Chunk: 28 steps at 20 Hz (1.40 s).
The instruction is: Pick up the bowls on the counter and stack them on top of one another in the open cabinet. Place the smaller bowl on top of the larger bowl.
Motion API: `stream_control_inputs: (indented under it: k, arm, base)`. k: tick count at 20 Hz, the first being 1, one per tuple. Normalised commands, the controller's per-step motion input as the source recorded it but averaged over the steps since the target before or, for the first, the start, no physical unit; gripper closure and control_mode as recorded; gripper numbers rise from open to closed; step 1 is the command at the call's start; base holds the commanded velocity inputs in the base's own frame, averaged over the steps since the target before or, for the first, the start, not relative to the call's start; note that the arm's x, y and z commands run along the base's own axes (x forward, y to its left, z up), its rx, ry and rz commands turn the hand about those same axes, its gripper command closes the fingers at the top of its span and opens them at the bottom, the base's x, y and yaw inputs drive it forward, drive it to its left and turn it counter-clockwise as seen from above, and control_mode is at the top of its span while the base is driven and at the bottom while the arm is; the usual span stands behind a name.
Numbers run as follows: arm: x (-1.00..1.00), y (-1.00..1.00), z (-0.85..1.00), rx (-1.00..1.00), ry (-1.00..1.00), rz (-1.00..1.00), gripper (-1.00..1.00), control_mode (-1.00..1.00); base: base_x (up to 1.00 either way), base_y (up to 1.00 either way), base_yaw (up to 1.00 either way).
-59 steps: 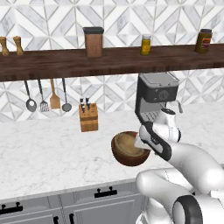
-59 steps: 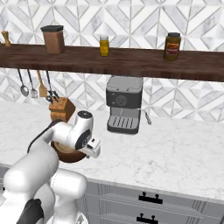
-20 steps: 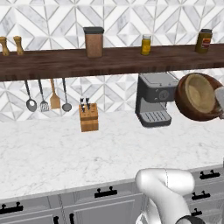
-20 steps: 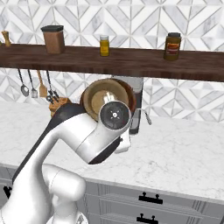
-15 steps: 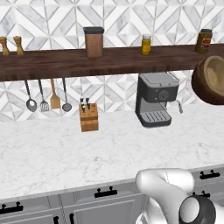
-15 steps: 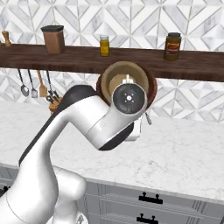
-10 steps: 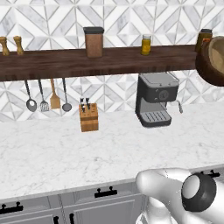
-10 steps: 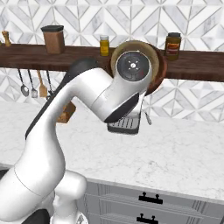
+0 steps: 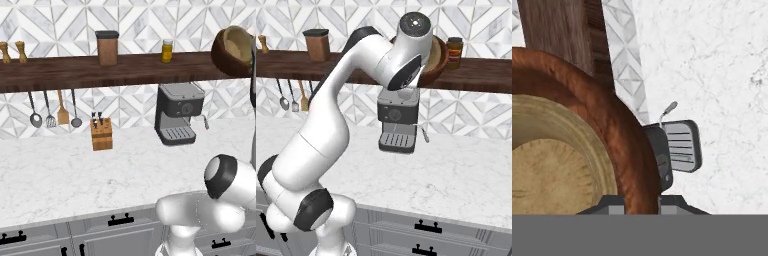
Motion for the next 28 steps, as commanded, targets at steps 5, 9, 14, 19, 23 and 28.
stream_control_inputs:
  k: [5,9,14,19,23,28]
  arm:
    - [0.96,0.16,0.09,-0.01,0.11,-0.03,1.0,-1.0]
    - [0.94,0.24,0.0,-0.05,0.06,-0.03,1.0,-1.0]
    - [0.94,0.06,0.0,-0.03,0.03,-0.03,1.0,-1.0]
    - [0.95,0.01,-0.01,-0.04,0.05,-0.01,1.0,-1.0]
    - [0.34,0.02,-0.02,-0.02,0.01,0.0,-1.0,-1.0]
    - [-0.42,-0.02,-0.02,0.0,-0.07,0.0,-1.0,-1.0]
  base:
    - [0.0,0.0,0.0]
    - [0.0,0.0,0.0]
    - [0.0,0.0,0.0]
    - [0.0,0.0,0.0]
    - [0.0,0.0,0.0]
    - [0.0,0.0,0.0]
